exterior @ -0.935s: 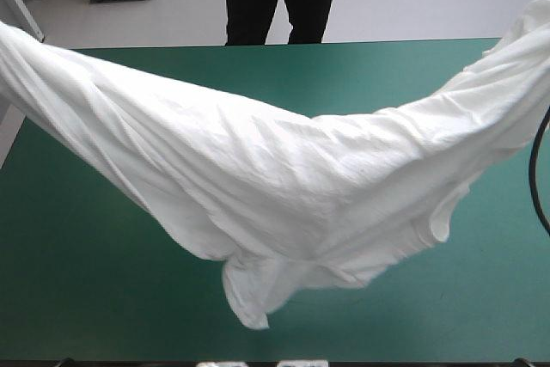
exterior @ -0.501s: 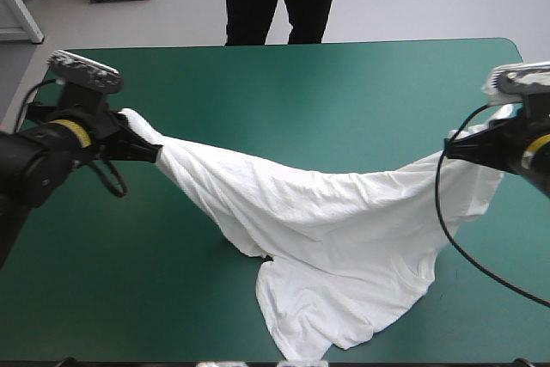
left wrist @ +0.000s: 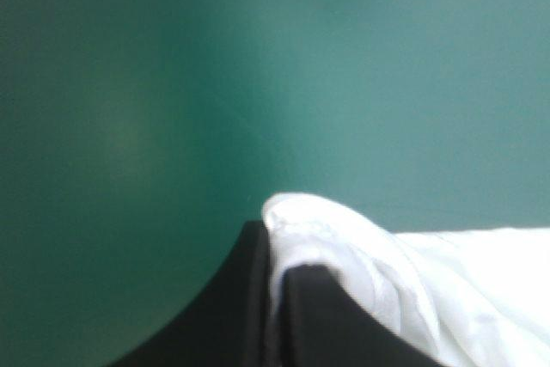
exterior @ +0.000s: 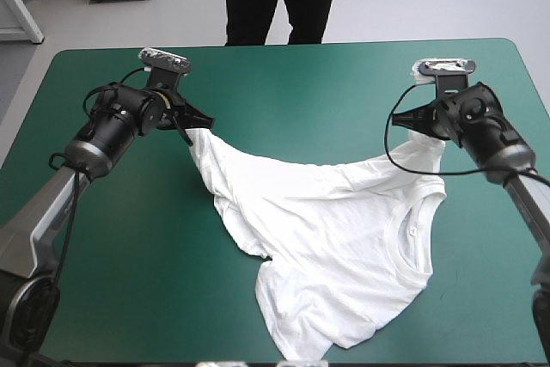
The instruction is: Fold the cloth
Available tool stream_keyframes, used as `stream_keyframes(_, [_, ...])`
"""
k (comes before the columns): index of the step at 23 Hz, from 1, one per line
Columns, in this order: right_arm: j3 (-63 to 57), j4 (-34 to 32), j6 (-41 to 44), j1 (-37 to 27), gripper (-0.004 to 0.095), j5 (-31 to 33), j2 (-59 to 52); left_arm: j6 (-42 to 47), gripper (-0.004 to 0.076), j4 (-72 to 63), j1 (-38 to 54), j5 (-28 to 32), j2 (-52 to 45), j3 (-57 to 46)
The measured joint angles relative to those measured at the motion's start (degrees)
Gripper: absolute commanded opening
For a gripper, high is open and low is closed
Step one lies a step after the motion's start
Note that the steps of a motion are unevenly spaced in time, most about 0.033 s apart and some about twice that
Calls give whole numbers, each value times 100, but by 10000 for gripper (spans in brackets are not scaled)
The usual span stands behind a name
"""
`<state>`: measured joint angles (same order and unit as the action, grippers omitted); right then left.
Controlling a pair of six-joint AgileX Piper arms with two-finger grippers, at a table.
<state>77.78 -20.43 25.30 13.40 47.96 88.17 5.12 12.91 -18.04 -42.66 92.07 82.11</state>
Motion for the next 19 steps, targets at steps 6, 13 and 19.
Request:
stream_keyframes(6, [1284, 1060, -614, -602, 42, -60, 1469, 311, 20, -63, 359, 418, 1034, 469])
stream_keyframes(13, [1422, 1476, -1239, -656, 637, 34, 1917, 196, 599, -46, 394, 591, 1339, 475])
stream_keyframes(19, [1422, 1519, -1244, -664, 577, 198, 1876, 142, 672, -65, 394, 277, 1315, 516])
